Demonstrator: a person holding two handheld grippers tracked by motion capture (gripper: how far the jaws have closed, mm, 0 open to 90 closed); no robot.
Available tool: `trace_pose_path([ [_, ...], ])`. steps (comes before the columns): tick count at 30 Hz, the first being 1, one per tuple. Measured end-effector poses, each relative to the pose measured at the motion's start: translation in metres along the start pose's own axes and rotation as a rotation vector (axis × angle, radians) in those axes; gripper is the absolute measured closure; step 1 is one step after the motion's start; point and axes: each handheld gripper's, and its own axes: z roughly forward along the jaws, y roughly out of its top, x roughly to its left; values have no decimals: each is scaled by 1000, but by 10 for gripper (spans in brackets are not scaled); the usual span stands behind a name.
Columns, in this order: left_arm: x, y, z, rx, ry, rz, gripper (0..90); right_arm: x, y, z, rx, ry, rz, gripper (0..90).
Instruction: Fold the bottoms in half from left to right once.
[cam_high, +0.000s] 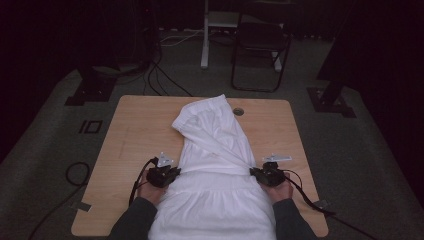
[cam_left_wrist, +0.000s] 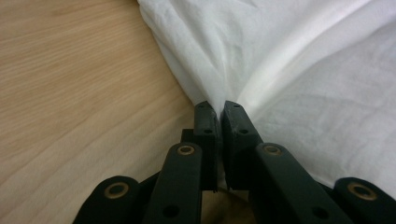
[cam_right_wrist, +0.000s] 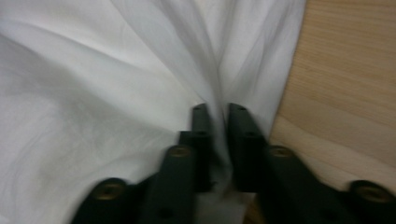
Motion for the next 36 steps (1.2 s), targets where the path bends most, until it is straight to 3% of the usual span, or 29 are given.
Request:
trace_pose_path([
  [1,1,0,1,-4,0,-4,848,1,3,-2,-5,-21,-24,669],
  [3,2,2,3,-13,3,-14,843,1,9,-5,-57,-19,-38,570],
  [7,4,3,5,-19,1,-19,842,8,37,-3,-120,10,-89,468],
  [10,4,3,5,-20,3,-18,839,21,61,11,-115,28,-163,431],
  [15,3,2,5,-23,6,-15,837,43,82,47,-63,35,-259,384],
  [16,3,2,5,-23,6,-15,837,43,82,47,-63,35,-259,384],
  [18,3,2,5,-24,4,-16,836,51,88,67,-24,15,-302,365],
  [19,3,2,5,-25,2,-16,836,52,90,73,-8,-35,-325,383],
  [21,3,2,5,-23,4,-12,837,48,92,74,-36,-112,-357,579],
  [23,2,2,5,-20,7,-6,842,36,98,65,-87,-141,-289,807],
  [24,2,2,4,-18,7,-6,846,27,102,60,-112,-157,-238,881],
  [26,1,2,4,-14,6,-4,857,10,105,52,-136,-215,-172,892],
  [28,1,2,4,-13,7,-4,860,-9,105,48,-151,-243,-99,895],
  [31,0,2,5,-15,-2,-3,853,-29,98,57,-109,-216,-48,893],
  [34,2,2,4,-11,-10,-12,810,-32,91,70,-78,-207,-40,889],
  [36,4,4,1,-11,4,-11,713,-34,86,78,-61,-185,-6,885],
])
